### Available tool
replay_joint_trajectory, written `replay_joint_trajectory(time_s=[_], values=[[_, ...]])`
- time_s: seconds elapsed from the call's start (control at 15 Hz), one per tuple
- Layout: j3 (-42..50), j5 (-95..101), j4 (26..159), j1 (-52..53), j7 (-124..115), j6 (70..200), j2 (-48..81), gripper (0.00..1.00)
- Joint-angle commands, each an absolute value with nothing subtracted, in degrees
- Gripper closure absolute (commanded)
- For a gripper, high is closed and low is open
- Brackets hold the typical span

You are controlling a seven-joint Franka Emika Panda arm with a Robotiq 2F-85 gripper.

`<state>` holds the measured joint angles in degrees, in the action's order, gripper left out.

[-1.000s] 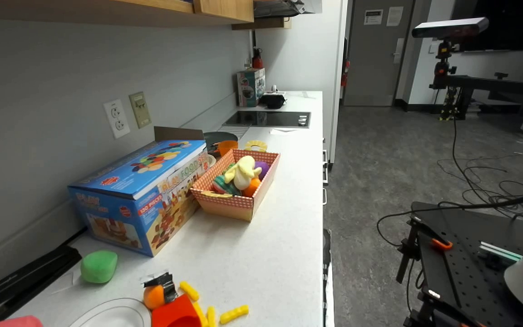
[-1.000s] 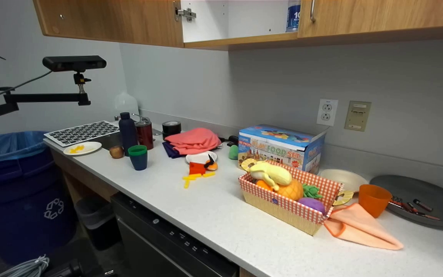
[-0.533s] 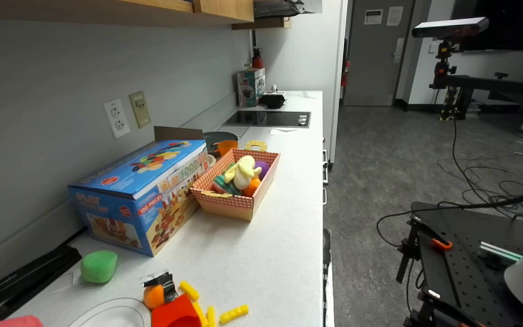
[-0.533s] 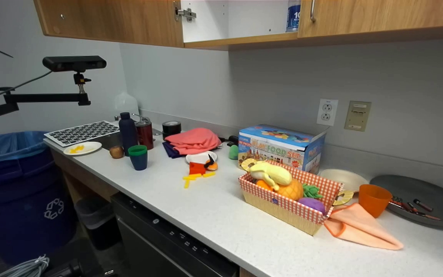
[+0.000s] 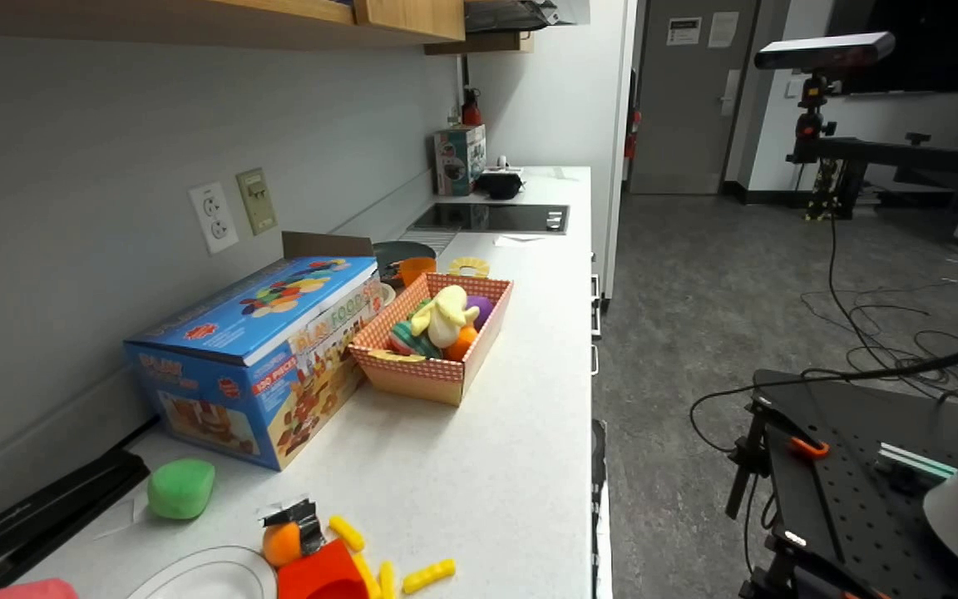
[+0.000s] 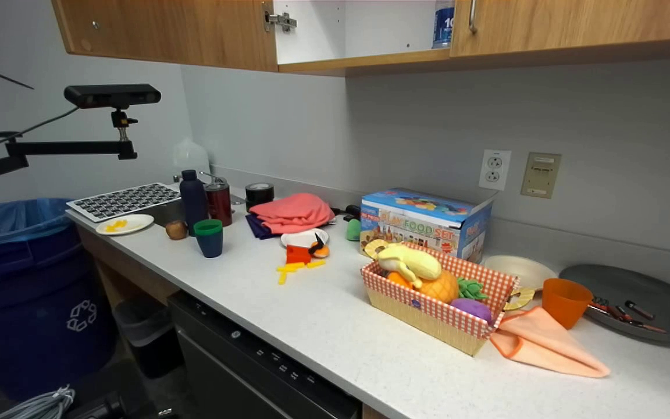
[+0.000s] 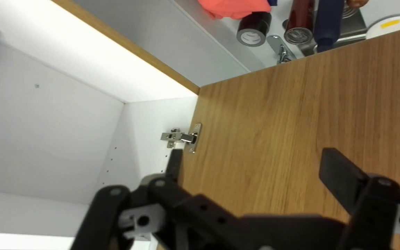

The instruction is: Open the left side of the drawer.

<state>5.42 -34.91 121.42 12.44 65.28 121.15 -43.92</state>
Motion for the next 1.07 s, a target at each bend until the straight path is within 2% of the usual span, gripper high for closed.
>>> replay_joint_trajectory(time_s=[0.0, 0.27, 0.33, 1.0], values=[[0.7, -32.6, 131.6, 9.1, 60.1, 132.9, -52.2, 0.00], [-4.3, -25.7, 142.1, 8.9, 48.7, 143.1, -60.1, 0.00], [0.1, -24.5, 135.8, 13.6, 50.9, 140.6, -53.5, 0.00], [1.2, -22.2, 137.0, 15.6, 48.8, 141.4, -54.0, 0.00]])
